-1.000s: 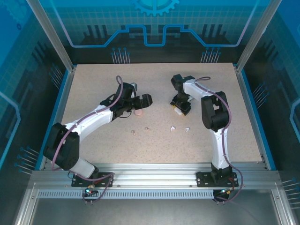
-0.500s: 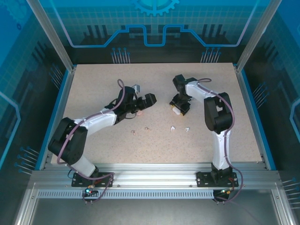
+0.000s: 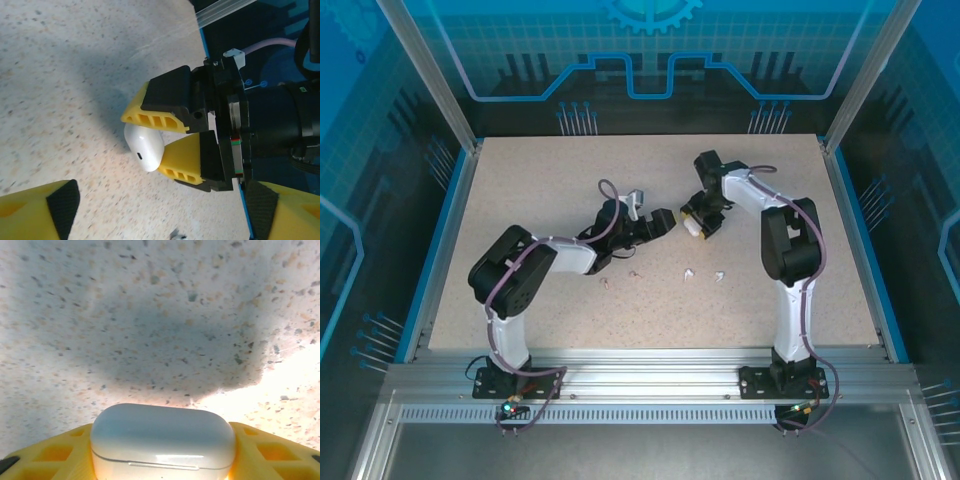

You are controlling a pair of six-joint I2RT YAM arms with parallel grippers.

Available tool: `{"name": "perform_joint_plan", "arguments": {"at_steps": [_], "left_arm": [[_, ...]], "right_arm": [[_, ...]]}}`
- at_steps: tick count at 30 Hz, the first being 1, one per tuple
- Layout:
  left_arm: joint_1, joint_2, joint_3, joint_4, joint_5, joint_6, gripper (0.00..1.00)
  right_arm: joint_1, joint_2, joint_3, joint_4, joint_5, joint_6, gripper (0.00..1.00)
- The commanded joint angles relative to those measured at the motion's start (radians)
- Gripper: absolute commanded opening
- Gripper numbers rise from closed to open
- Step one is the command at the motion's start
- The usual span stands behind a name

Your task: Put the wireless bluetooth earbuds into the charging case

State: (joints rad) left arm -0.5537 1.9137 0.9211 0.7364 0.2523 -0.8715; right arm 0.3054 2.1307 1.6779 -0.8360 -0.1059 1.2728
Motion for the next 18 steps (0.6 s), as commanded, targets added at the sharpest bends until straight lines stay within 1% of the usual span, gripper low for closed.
{"name": "perform_joint_plan", "arguments": {"at_steps": [1, 7, 14, 18], "left_arm": [[-0.014, 0.049, 0.048, 0.087, 0.011, -0.011, 0.85], [-0.034, 0.122, 0.105, 0.101, 0.001, -0.018, 0.80], [-0.048, 0.209, 0.185, 0.126, -0.006, -0.043, 0.70], [-0.056, 0.243, 0.225, 0.133, -0.017, -0.052, 0.66]], "right_arm": [[-0.018, -0.050, 0.040, -0.012, -0.026, 0.026, 0.55], [-0.027, -0.085, 0.040, -0.018, -0.026, 0.028, 0.55], [-0.028, -0.113, 0.031, -0.014, -0.035, 0.025, 0.55], [-0.027, -0.123, 0.019, -0.006, -0.041, 0.026, 0.55]]}}
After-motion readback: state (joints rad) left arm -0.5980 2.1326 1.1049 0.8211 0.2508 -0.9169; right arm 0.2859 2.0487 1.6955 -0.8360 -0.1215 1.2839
